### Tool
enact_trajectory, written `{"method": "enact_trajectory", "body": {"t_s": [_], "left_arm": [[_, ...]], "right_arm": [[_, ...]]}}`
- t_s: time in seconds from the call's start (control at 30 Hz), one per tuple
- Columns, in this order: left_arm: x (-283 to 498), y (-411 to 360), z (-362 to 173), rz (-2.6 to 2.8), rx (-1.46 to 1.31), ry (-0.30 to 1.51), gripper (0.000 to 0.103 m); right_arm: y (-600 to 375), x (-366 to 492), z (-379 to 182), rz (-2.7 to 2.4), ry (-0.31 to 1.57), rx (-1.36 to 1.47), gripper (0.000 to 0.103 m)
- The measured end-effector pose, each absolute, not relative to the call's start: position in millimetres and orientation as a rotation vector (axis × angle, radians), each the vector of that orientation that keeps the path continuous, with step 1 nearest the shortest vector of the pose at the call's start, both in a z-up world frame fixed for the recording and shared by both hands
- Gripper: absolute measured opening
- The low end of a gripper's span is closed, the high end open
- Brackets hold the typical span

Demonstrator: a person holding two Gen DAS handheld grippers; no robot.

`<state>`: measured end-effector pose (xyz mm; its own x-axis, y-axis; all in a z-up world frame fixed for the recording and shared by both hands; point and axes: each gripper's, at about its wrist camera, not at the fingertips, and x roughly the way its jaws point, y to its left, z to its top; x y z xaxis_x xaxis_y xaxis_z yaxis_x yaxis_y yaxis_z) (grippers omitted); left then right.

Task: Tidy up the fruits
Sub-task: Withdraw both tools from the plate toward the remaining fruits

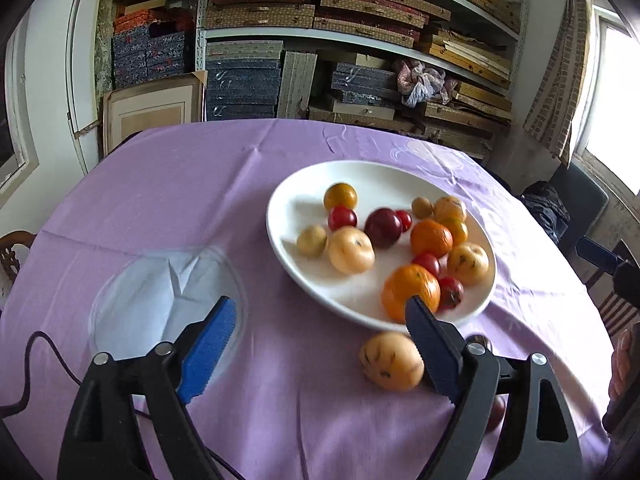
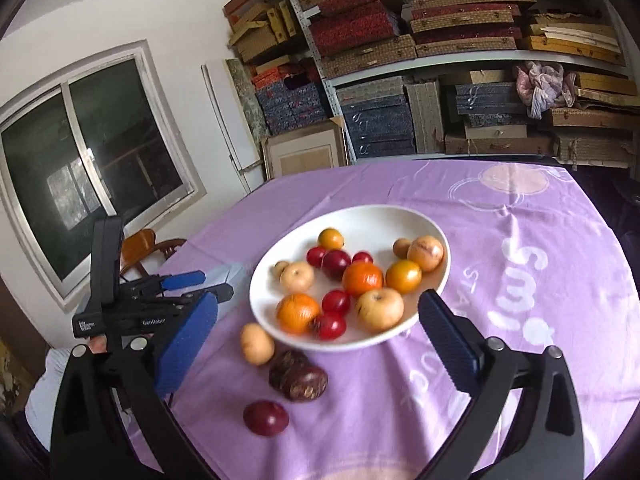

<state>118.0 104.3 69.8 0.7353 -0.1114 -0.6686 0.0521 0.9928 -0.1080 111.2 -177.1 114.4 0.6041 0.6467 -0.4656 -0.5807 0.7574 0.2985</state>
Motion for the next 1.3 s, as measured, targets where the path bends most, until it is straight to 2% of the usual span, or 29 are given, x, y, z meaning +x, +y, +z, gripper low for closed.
{"method": "enact_trajectory", "body": {"t_s": [0.2,0.37,0.6,0.7,0.87,0.97,1.3], "left_arm": [[82,90,44,-0.085,-0.037,0.760,0.093],[78,88,33,-0.070,-0.005,0.785,0.099],[90,88,8,-0.027,0.047,0.903,0.099],[91,88,4,-0.020,0.064,0.920,0.100],[91,94,2,-0.030,0.031,0.930,0.100],[91,94,2,-0.029,0.033,0.931,0.100],[91,93,2,-0.029,0.033,0.931,0.100]], "right_arm": [[-149,67,64,0.675,0.643,-0.065,0.099],[-124,60,55,0.627,0.675,-0.210,0.099],[-125,57,56,0.786,0.675,-0.092,0.099],[-114,58,56,0.678,0.659,-0.171,0.099],[-96,80,43,0.601,0.785,-0.192,0.099],[-96,86,40,0.534,0.789,-0.220,0.099],[-172,89,46,0.358,0.718,-0.188,0.099]]}}
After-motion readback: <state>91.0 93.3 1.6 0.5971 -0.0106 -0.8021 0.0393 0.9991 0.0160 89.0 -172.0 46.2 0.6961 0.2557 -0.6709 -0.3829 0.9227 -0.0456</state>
